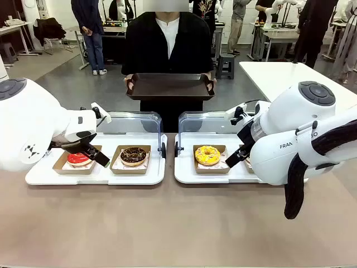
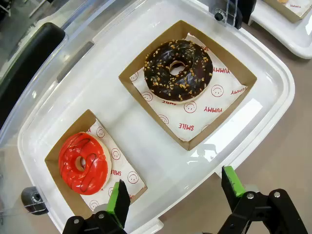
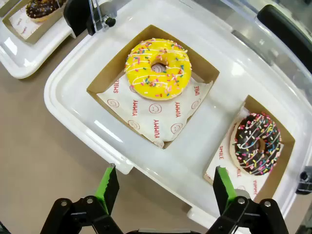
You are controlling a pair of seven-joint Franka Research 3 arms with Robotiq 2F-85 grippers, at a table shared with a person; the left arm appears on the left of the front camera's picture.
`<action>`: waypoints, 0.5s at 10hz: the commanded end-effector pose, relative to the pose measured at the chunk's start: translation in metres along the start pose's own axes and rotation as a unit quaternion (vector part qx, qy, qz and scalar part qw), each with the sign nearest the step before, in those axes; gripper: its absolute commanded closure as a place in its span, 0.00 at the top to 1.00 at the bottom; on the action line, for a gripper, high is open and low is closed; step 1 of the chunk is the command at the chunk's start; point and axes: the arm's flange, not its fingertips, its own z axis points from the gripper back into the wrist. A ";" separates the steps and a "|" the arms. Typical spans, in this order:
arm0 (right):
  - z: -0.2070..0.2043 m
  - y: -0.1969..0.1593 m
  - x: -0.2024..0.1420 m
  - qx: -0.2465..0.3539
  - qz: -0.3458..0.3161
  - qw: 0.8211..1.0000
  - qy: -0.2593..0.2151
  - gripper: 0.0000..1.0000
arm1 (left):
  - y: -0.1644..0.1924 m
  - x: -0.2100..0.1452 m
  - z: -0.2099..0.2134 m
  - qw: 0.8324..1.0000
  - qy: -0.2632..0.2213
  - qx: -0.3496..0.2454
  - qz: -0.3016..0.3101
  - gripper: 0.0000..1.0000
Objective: Provide the desired donut to the person.
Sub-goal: Pick up and lift the Paper togo box containing the Donut pointed at by the person.
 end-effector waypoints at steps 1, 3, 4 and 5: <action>0.000 0.000 0.000 0.000 0.000 1.000 0.000 1.00 | 0.000 0.000 0.000 1.000 0.000 0.000 0.000 1.00; 0.000 0.000 0.000 0.000 0.000 1.000 0.000 1.00 | 0.000 0.000 0.000 1.000 0.000 0.000 0.000 1.00; 0.000 0.000 0.000 0.000 0.000 1.000 0.000 1.00 | 0.000 0.000 0.000 1.000 0.000 0.000 0.000 1.00; 0.000 0.000 0.000 0.000 0.000 1.000 0.000 1.00 | 0.000 0.000 0.000 1.000 0.000 0.000 0.000 1.00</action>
